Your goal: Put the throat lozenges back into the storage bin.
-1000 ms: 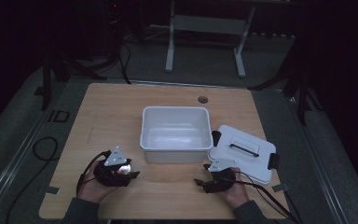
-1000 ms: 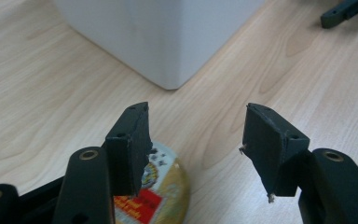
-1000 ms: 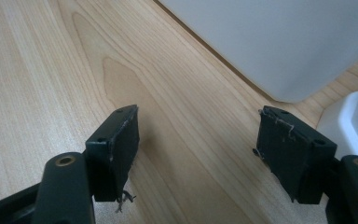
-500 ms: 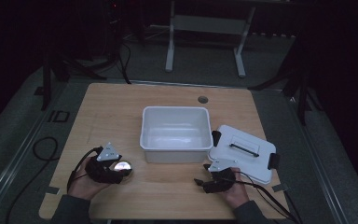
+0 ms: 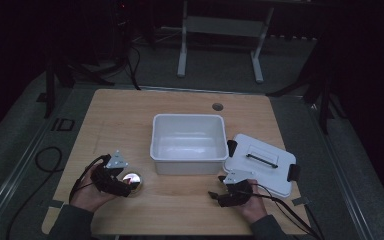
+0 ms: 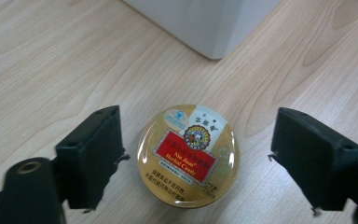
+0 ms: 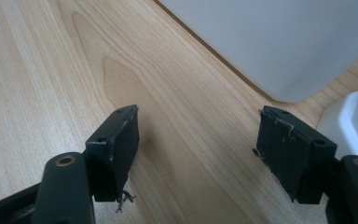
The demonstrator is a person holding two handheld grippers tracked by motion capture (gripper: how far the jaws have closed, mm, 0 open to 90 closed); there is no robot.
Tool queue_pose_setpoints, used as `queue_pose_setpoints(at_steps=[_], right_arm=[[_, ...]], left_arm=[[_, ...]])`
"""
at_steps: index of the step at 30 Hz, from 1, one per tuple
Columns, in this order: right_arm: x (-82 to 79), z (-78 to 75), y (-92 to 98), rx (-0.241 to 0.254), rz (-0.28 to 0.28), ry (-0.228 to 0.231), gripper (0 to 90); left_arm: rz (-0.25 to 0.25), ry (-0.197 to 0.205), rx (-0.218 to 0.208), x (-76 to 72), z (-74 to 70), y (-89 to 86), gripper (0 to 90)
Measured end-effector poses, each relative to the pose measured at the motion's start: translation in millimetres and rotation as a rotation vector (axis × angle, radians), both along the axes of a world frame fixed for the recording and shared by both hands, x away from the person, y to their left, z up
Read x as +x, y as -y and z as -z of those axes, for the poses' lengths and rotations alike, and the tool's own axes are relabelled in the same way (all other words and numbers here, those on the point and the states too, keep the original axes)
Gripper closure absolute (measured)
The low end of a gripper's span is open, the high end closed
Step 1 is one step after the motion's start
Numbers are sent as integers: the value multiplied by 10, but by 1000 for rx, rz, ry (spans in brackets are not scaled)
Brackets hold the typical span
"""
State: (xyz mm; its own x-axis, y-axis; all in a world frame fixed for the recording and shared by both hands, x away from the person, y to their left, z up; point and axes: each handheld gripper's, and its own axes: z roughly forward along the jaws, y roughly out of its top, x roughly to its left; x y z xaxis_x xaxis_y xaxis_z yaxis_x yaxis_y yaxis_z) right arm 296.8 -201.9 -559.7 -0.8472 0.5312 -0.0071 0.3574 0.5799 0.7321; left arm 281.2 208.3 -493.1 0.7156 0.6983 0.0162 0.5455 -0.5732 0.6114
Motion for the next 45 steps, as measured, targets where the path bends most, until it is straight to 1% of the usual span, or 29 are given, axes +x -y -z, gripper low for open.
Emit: queue_pose_setpoints(at_steps=[2, 4, 8, 12, 16, 17, 19, 23, 27, 32, 34, 35, 42, 43, 45], right_arm=[[0, 0, 0, 0, 0, 0, 290], [0, 0, 0, 0, 0, 0, 290], [0, 0, 0, 0, 0, 0, 290], [0, 0, 0, 0, 0, 0, 290], [0, 0, 0, 0, 0, 0, 290], [0, 0, 0, 0, 0, -1, 290], [0, 0, 0, 0, 0, 0, 290], [0, 0, 0, 0, 0, 0, 290], [0, 0, 0, 0, 0, 0, 290], [0, 0, 0, 1, 0, 0, 290], [0, 0, 0, 0, 0, 0, 290], [0, 0, 0, 0, 0, -1, 290], [0, 0, 0, 1, 0, 0, 290], [0, 0, 0, 0, 0, 0, 290], [0, 0, 0, 1, 0, 0, 290]], left_arm=[[6, -4, 17, 29, -3, 9, 141], [14, -13, 19, 56, -6, 18, 123], [25, -15, 44, 114, 1, 45, 91], [57, -35, 68, 151, 19, 84, 91], [85, -55, 85, 175, 73, 113, 102], [91, -60, 97, 180, 86, 120, 102], [97, -66, 108, 189, 105, 132, 93], [128, -78, 123, 204, 117, 143, 85], [148, -95, 146, 217, 142, 149, 85], [169, -117, 164, 241, 192, 158, 85], [195, -127, 175, 253, 205, 158, 96], [196, -127, 181, 255, 212, 161, 110], [214, -146, 222, 289, 215, 161, 110], [220, -151, 232, 297, 216, 162, 110], [223, -160, 239, 307, 224, 168, 110]])
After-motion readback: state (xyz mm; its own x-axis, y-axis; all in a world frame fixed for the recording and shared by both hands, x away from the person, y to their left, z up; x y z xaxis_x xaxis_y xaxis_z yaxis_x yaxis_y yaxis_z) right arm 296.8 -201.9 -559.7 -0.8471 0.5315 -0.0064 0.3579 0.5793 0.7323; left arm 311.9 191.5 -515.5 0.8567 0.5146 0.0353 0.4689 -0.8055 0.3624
